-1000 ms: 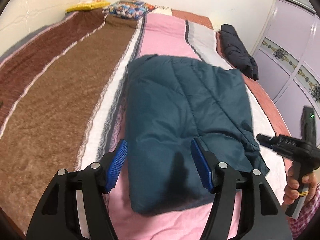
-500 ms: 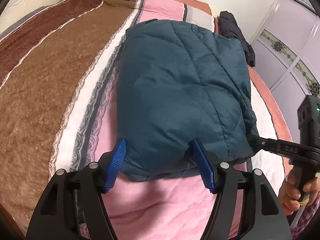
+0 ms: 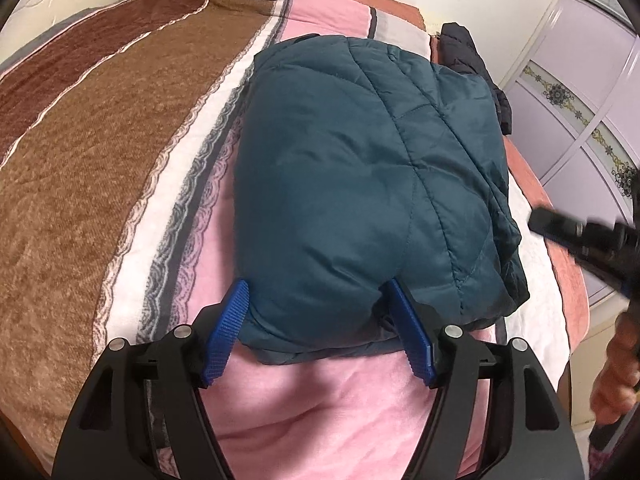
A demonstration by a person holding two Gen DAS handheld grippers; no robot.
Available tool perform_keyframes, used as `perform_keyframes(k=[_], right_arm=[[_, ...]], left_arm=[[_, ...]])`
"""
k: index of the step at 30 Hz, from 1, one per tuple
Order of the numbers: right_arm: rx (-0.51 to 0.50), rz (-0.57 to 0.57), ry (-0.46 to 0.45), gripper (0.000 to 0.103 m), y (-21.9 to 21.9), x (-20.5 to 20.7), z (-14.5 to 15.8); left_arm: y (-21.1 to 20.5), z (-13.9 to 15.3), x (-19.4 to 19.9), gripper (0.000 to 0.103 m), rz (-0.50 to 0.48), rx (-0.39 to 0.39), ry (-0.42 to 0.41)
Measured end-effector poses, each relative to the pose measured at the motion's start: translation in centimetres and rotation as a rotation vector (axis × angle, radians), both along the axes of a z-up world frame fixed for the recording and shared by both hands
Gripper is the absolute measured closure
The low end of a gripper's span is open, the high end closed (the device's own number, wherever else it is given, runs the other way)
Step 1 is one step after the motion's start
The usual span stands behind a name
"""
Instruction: Fold large clothes
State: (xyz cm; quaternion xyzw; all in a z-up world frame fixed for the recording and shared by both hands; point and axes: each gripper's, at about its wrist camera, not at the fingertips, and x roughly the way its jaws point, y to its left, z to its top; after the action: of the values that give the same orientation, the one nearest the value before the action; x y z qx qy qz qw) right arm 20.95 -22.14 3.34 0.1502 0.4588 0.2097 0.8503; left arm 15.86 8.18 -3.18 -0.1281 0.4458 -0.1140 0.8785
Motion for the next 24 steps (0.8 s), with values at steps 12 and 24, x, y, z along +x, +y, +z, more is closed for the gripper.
perform_keyframes(k=[12,24], right_arm=[[-0.077,-0.051,0.105,0.097,1.8,4.4,-3.5],[-0.224,-0.036,-0.041,0.056,0.5,-4.6,-1.5]], left_arm=[[-0.2,0.3,-0.3,0.035,0.001,-0.001,0.003],[-1.0,2.3,-3.4,0.035,0.04,0.028,0.016]])
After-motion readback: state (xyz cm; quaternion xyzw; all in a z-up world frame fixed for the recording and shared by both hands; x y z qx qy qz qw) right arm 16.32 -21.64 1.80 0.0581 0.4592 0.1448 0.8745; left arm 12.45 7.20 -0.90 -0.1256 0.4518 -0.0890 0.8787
